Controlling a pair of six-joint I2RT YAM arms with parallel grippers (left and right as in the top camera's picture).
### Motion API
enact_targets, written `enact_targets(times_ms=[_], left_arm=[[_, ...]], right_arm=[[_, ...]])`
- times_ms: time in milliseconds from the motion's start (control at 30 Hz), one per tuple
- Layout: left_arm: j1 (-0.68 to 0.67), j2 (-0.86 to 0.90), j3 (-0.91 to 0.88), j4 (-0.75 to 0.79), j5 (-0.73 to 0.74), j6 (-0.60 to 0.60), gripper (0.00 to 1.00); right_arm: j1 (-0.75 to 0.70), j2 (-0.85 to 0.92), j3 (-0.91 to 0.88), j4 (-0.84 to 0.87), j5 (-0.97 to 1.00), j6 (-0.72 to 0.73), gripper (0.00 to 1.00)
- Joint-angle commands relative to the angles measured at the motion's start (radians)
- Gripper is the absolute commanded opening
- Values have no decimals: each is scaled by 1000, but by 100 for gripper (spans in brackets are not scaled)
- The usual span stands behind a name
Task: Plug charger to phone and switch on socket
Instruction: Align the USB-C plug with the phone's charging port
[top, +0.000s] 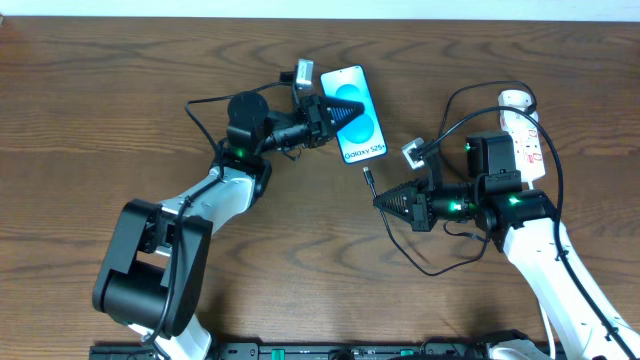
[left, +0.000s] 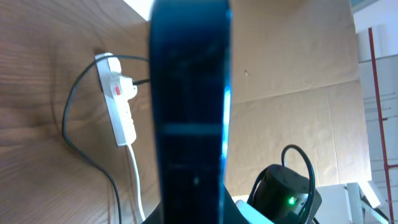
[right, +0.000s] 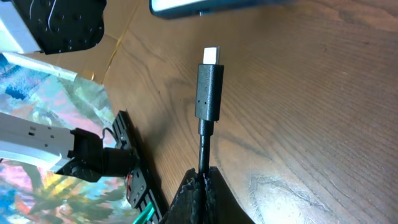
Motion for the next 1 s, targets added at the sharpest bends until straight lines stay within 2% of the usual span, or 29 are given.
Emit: enact_targets(times_ms=[0, 967], left_arm=[[23, -14, 28, 13, 11, 12, 7], [0, -14, 28, 12, 12, 10, 7]], right_arm=[[3, -17, 1, 17, -10, 15, 1], [14, -17, 1, 76, -15, 47, 1]])
